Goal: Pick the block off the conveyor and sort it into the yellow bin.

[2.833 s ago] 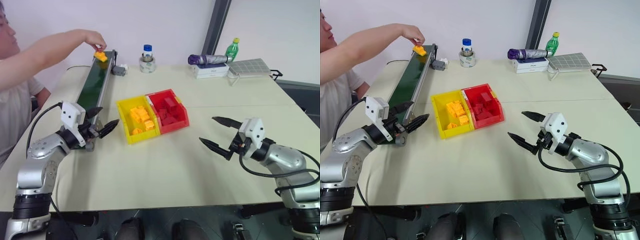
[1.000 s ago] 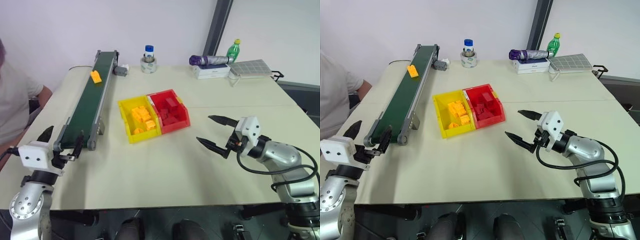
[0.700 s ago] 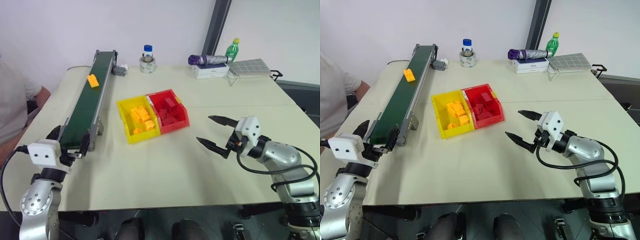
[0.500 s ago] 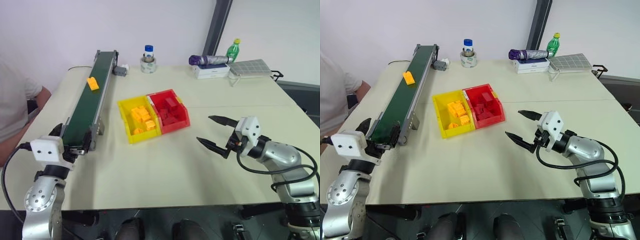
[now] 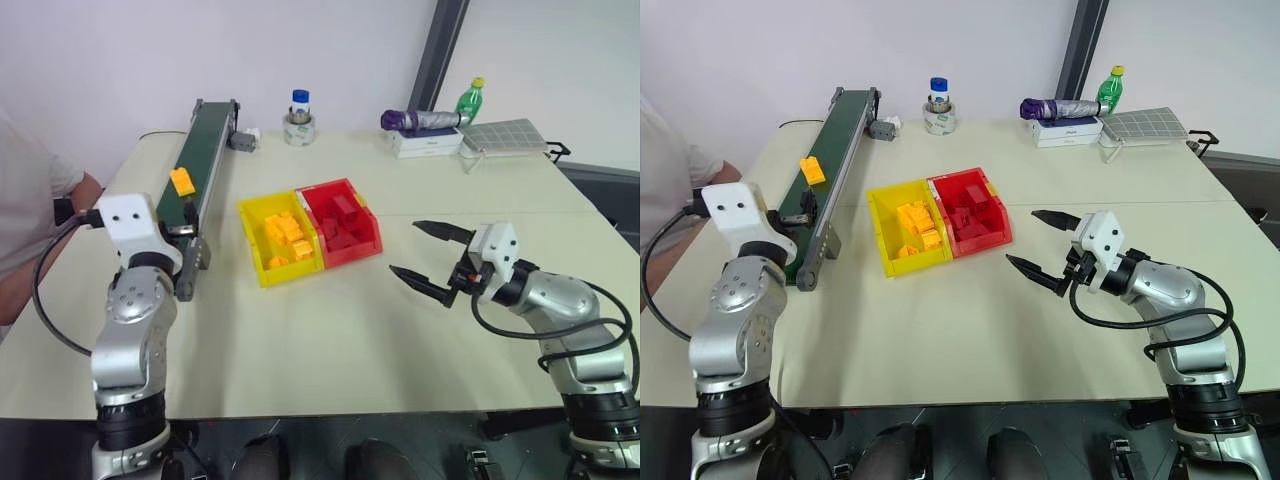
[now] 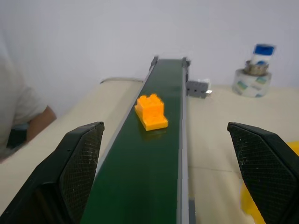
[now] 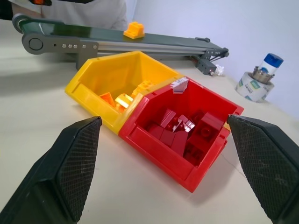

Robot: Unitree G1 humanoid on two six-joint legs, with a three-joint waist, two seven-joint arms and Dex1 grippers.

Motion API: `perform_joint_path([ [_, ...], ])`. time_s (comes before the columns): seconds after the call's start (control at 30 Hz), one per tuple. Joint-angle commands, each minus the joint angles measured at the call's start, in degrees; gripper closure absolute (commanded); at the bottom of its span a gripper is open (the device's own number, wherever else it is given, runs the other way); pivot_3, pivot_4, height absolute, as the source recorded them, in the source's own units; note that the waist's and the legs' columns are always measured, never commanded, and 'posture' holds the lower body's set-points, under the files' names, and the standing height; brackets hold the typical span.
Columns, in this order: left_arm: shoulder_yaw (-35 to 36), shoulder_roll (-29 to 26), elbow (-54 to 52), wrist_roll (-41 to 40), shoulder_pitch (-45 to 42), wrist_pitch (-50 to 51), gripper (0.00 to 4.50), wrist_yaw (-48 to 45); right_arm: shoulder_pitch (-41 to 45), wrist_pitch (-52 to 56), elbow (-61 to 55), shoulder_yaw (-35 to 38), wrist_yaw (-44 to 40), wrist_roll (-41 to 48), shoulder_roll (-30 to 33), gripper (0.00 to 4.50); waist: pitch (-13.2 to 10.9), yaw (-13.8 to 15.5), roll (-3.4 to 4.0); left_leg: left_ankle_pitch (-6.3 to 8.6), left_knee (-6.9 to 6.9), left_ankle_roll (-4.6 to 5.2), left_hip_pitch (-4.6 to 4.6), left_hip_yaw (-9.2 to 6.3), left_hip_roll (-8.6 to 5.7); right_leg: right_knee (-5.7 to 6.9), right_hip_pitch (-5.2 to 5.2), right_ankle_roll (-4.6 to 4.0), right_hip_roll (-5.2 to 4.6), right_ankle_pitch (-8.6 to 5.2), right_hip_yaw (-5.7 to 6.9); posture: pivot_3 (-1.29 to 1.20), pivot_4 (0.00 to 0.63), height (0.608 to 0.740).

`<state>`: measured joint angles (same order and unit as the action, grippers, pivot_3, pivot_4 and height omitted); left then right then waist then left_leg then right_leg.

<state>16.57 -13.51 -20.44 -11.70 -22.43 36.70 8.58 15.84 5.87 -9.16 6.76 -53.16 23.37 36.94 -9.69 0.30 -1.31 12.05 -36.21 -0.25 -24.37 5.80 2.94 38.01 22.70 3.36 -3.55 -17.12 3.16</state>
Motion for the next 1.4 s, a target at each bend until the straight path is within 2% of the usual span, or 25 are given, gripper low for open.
perform_joint_path([
  [0.03,1.76,0.05,1.56,-0.04,-4.97,3.46,0.03,2.14,-0.76,-0.18,-1.40,0.58,0.26,0.71,-0.40,0.00,0.00,0.25,-0.01,0.00,0.01,-0.01,-0.01,-0.02,0.01,0.00,0.02,0.00,0.02,0.00,0.02,0.00,0.150,0.740],
  [0.13,2.38,-0.18,7.36,0.13,-10.73,3.17,0.03,2.88,-1.42,0.06,-2.10,0.48,0.72,0.76,-0.70,0.00,-0.02,0.46,-0.03,-0.02,-0.01,-0.03,-0.01,-0.05,0.01,0.03,0.01,0.00,0.04,0.00,0.05,0.00,0.150,0.740],
  [0.4,3.27,-1.16,15.89,1.91,-16.82,6.55,0.03,5.15,-2.14,0.27,-2.68,1.02,0.85,0.90,-0.34,0.00,-0.03,0.34,-0.05,-0.02,-0.04,-0.02,0.00,0.01,-0.02,0.00,-0.01,0.09,0.00,0.05,0.01,0.00,0.150,0.740],
  [0.87,6.46,0.50,19.25,0.71,-15.37,6.73,0.03,6.33,-3.04,0.31,-3.40,1.01,1.50,0.78,-0.59,0.00,-0.03,0.38,-0.06,-0.02,-0.06,-0.04,0.00,0.00,-0.02,0.02,-0.02,0.09,-0.02,0.05,0.02,0.00,0.150,0.740],
  [0.97,7.66,1.25,19.42,-0.82,-15.35,6.47,0.92,5.70,-3.15,0.35,-3.48,0.97,1.53,0.75,-0.59,0.00,-0.03,0.38,-0.06,-0.02,-0.05,-0.04,-0.01,0.00,-0.01,0.02,-0.01,0.09,-0.02,0.05,0.02,0.00,0.150,0.740],
  [1.03,9.64,2.36,19.62,-1.74,-15.54,8.88,1.94,7.45,-3.25,0.40,-3.58,0.97,1.56,0.76,-0.59,0.00,-0.03,0.38,-0.06,-0.02,-0.05,-0.04,-0.01,0.00,-0.01,0.02,-0.01,0.09,-0.02,0.05,0.02,0.00,0.150,0.740],
  [1.13,8.21,1.52,18.02,-1.48,-14.58,6.51,3.22,5.21,-3.28,0.55,-3.70,1.06,1.72,0.80,-0.59,0.00,-0.05,0.38,-0.08,-0.03,-0.05,-0.04,0.02,0.00,-0.01,0.02,-0.04,0.09,-0.02,0.05,0.02,0.00,0.150,0.740],
  [1.33,4.98,-0.04,13.83,-0.51,-14.26,2.56,3.21,2.36,-3.45,0.60,-3.79,1.15,1.71,0.79,-0.50,0.00,-0.08,0.44,-0.14,-0.03,-0.06,-0.05,0.00,0.00,-0.03,0.02,-0.03,0.09,-0.04,0.05,0.02,0.00,0.150,0.740],
  [1.4,2.42,-1.30,11.16,-0.55,-13.02,-1.72,3.21,-2.14,-3.35,0.58,-3.77,1.29,1.72,0.81,-0.42,0.00,-0.09,0.40,-0.15,-0.03,-0.05,-0.05,-0.01,0.00,-0.03,0.01,-0.03,0.08,-0.04,0.05,0.02,0.00,0.150,0.740],
])
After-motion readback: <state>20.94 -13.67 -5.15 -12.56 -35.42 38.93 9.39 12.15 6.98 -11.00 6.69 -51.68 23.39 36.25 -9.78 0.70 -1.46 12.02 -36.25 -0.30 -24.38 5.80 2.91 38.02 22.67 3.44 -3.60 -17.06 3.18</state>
